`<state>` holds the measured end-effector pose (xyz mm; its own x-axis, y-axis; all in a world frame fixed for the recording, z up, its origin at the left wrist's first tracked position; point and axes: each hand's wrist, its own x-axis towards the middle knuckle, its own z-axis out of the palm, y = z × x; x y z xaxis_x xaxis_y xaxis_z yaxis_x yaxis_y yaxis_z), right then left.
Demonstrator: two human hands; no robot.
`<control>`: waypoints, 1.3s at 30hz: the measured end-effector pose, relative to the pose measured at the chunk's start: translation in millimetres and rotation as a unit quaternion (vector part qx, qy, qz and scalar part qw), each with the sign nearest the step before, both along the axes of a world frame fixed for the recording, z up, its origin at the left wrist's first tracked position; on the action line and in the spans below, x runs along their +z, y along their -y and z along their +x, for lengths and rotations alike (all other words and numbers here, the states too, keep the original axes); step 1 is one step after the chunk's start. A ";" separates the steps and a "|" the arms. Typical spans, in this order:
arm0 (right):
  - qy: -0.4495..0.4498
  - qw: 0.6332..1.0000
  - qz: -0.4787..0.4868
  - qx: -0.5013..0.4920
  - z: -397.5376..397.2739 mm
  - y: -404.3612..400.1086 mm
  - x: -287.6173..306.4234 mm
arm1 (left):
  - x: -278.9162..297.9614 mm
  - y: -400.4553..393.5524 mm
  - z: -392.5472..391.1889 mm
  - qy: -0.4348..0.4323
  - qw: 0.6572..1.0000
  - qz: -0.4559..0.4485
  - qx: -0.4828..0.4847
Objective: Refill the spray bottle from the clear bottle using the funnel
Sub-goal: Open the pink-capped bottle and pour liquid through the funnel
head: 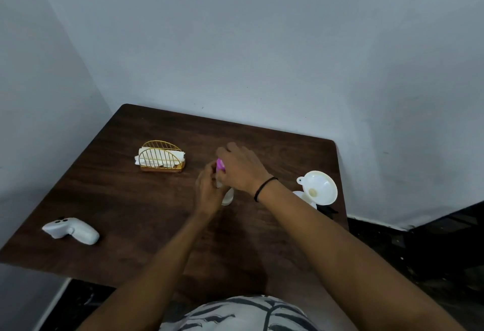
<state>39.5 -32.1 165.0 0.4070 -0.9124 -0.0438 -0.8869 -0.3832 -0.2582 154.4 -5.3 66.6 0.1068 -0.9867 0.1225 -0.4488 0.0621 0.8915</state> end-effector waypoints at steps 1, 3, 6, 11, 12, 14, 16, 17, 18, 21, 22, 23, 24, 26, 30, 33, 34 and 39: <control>0.004 1.000 0.015 0.025 -0.2 -0.4 2.5 | -1.2 0.7 0.7 0.001 1.000 -0.005 0.005; 0.014 1.000 0.008 0.019 1.4 -2.4 2.7 | -2.5 0.2 0.4 0.001 1.000 -0.016 0.011; -0.018 0.997 -0.041 -0.055 1.6 -2.1 0.0 | 1.4 -0.4 -2.1 0.000 1.000 -0.012 -0.001; 0.056 0.997 0.032 0.048 -6.0 -1.4 1.1 | -7.1 1.5 2.0 0.015 1.000 -0.013 0.007; 0.061 0.997 0.030 0.030 -5.6 -3.2 -1.4 | -9.5 1.8 2.0 0.017 1.000 -0.015 0.005; 0.043 0.998 -0.007 -0.050 -5.0 -5.5 -5.8 | -8.6 1.7 -0.5 0.012 1.000 -0.013 0.003; 0.028 0.995 -0.033 -0.090 -6.0 -3.9 -7.8 | -7.9 2.2 -2.1 0.011 1.000 -0.011 0.001; 0.032 0.997 -0.027 -0.072 -6.4 -3.5 -6.7 | -7.7 2.3 -2.1 0.013 1.000 -0.010 0.002; 0.044 0.998 -0.015 -0.037 -6.4 -3.7 -5.3 | -8.9 2.3 -1.1 0.014 1.000 -0.011 0.003; 0.053 0.998 0.022 0.020 -4.2 -6.2 -0.4 | -13.5 2.5 2.1 0.019 1.000 -0.022 0.003; 0.044 0.999 0.003 0.001 -2.8 -6.3 -1.2 | -13.6 1.9 1.5 0.020 1.000 -0.020 0.001; 0.029 0.999 -0.023 -0.026 -1.1 -6.4 -3.2 | -10.7 0.7 -0.1 0.016 1.000 -0.015 0.000; 0.015 0.997 -0.047 -0.052 0.7 -7.3 -4.7 | -8.6 0.1 -1.9 0.008 1.000 -0.016 -0.002; 0.020 0.996 -0.055 -0.072 1.9 -6.9 -6.7 | -6.1 -0.2 -3.4 0.001 1.000 -0.015 -0.005; 0.057 0.998 -0.012 0.036 -1.6 -5.0 0.4 | -10.2 1.0 1.1 0.017 1.000 -0.006 -0.002; 0.091 0.995 0.015 0.046 -3.6 -5.6 -0.2 | -12.1 1.7 1.3 0.022 1.000 -0.006 0.006; 0.076 0.997 0.010 0.019 -2.9 -6.6 -2.6 | -11.8 1.5 0.6 0.025 1.000 -0.007 0.008; 0.031 0.997 -0.060 -0.021 -4.0 -3.4 -5.5 | -10.5 1.9 -1.6 0.021 1.000 -0.004 0.003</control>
<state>35.6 -28.7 159.5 0.3667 -0.9258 0.0912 -0.8867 -0.3775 -0.2670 152.8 -7.2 56.1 0.1080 -0.9851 0.1342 -0.4868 0.0653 0.8711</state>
